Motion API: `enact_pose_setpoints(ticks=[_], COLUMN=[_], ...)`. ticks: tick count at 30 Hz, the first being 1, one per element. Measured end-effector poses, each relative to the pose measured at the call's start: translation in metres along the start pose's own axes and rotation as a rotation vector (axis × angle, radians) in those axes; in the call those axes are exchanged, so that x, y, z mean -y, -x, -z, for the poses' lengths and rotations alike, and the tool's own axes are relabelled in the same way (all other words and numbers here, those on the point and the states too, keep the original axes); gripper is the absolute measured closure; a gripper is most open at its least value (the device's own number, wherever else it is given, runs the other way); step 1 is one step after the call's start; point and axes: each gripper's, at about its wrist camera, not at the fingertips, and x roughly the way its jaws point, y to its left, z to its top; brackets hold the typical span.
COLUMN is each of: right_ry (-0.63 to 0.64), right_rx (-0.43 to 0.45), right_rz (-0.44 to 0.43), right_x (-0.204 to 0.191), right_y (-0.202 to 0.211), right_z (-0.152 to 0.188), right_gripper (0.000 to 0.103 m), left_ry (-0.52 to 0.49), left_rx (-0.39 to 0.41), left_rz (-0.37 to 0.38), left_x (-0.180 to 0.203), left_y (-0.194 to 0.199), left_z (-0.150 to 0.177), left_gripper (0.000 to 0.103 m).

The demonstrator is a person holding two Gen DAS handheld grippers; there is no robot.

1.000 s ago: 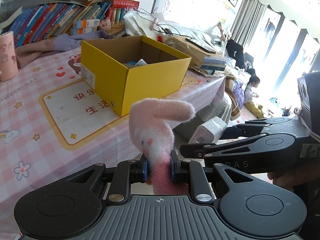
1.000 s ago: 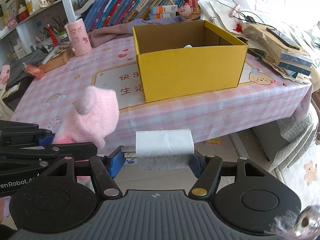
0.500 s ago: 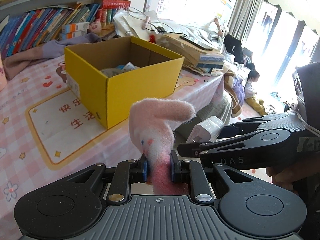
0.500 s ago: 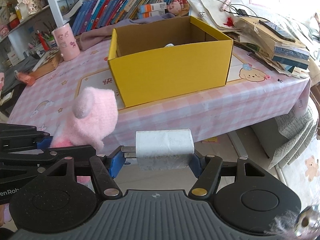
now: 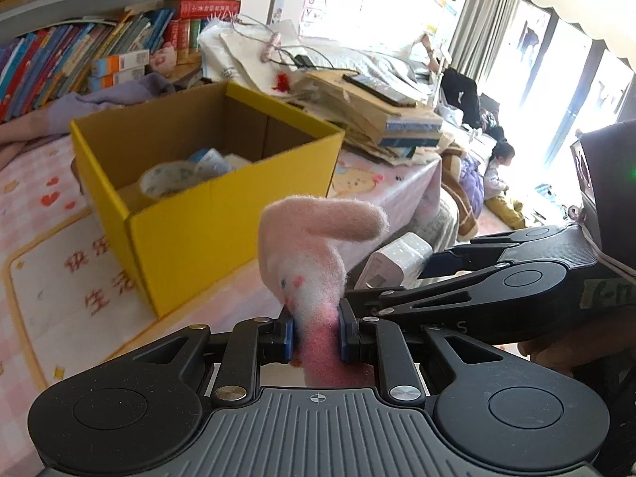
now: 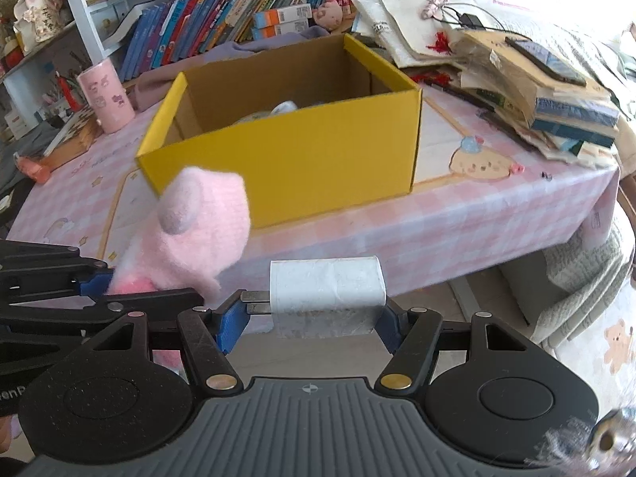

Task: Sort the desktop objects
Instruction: 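Lift the bunny and charger and carry both toward the yellow box, then lower both into the yellow box and open both tools to release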

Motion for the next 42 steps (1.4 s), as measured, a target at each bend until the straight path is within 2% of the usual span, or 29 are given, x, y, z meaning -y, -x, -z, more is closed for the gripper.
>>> enact_pose_setpoints(ticks=[5, 9, 15, 20, 23, 27, 31, 36, 39, 42], right_ry=[0.013, 0.048, 0.115, 0.191, 0.233, 0.286, 0.348, 0.419, 0.441, 0.478], right_rx=[0.042, 0.086, 0.17, 0.216, 0.226, 0.21, 0.165, 0.096, 0.06, 0.063], right_rz=[-0.021, -0.043, -0.097, -0.154, -0.178, -0.19, -0.2, -0.222, -0.233, -0.226], right_x=[0.02, 0.032, 0.042, 0.044, 0.043, 0.041, 0.034, 0.026, 0.023, 0.02], right_y=[-0.001, 0.0, -0.002, -0.017, -0.032, -0.061, -0.092, -0.118, -0.127, -0.13], right_z=[-0.023, -0.045, -0.087, -0.121, -0.138, -0.156, -0.168, -0.17, -0.169, -0.167], right_gripper=[0.04, 0.04, 0.04, 0.04, 0.04, 0.04, 0.04, 0.04, 0.04, 0.04], left_ry=[0.027, 0.031, 0.055, 0.108, 0.156, 0.168, 0.176, 0.195, 0.2, 0.179], left_rx=[0.067, 0.129, 0.219, 0.238, 0.231, 0.206, 0.14, 0.062, 0.047, 0.041], left_rz=[-0.025, -0.074, -0.164, -0.257, -0.303, -0.373, -0.428, -0.473, -0.492, -0.512], left_x=[0.006, 0.013, 0.01, -0.005, -0.019, -0.034, -0.047, -0.055, -0.057, -0.054], left_y=[-0.002, -0.002, -0.004, -0.013, -0.027, -0.046, -0.064, -0.079, -0.082, -0.083], left_z=[-0.021, -0.039, -0.068, -0.084, -0.092, -0.099, -0.099, -0.09, -0.085, -0.085], left_gripper=[0.085, 0.084, 0.084, 0.084, 0.084, 0.084, 0.084, 0.084, 0.082, 0.079])
